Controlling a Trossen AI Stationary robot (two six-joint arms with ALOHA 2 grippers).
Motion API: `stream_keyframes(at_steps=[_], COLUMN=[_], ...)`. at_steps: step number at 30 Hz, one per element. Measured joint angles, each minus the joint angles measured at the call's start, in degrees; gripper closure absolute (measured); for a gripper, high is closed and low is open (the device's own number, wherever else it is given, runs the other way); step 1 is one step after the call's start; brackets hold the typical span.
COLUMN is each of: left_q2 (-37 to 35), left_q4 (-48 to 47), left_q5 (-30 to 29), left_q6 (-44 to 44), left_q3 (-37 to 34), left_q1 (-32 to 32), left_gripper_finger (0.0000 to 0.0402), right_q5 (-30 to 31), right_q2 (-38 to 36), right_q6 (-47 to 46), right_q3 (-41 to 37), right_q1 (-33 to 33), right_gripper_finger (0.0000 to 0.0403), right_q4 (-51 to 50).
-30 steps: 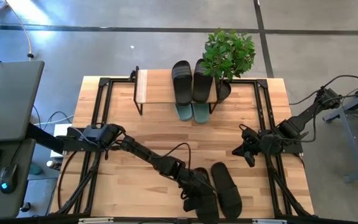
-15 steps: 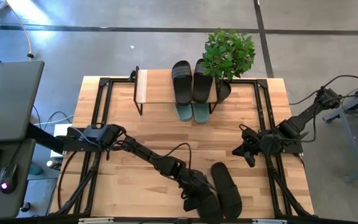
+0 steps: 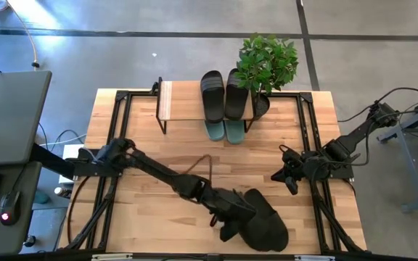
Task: Pick and place slides into the shelf
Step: Move the black slipper to the center of the table
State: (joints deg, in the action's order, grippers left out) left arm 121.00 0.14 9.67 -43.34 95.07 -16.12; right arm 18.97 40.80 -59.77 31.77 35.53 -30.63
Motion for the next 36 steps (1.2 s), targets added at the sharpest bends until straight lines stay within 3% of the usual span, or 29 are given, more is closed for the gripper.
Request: stream_keyframes(at_steps=[4,7,18,22,27,34,36], left_q2=[-7.43,-12.65,-27.42,-30.46,-34.42,-36.56,-35.8], left_q4=[-4.71,-11.06,-29.45,-36.25,-37.73,-33.36,-28.71], left_q5=[-5.06,-12.67,-49.25,-61.48,-70.31,-92.09,-94.22], left_q6=[0.98,2.37,-1.38,-10.47,-24.49,-59.77,-65.78], left_q3=[0.02,0.02,0.04,-1.97,-11.52,-30.52,-34.64], left_q1=[-0.02,-0.09,-1.24,-2.97,-6.98,-13.35,-13.04], left_gripper_finger=[0.04,0.04,0.0401,0.0401,0.0401,0.0401,0.0401], right_q5=[0.8,2.09,3.38,3.45,3.56,4.58,4.54], right_q2=[-0.06,-0.32,-1.49,-1.46,-1.46,-1.46,-1.46], right_q6=[0.38,2.07,3.3,3.31,3.69,4.42,4.34], right_q3=[0.0,0.0,0.0,0.0,0.0,0.0,0.0], right_q1=[0.0,0.0,0.0,0.0,0.0,0.0,0.0], right_gripper_finger=[0.0373,0.0373,0.0373,0.0373,0.0373,0.0373,0.0373], right_q4=[1.21,3.24,5.22,5.21,5.1,5.14,5.12])
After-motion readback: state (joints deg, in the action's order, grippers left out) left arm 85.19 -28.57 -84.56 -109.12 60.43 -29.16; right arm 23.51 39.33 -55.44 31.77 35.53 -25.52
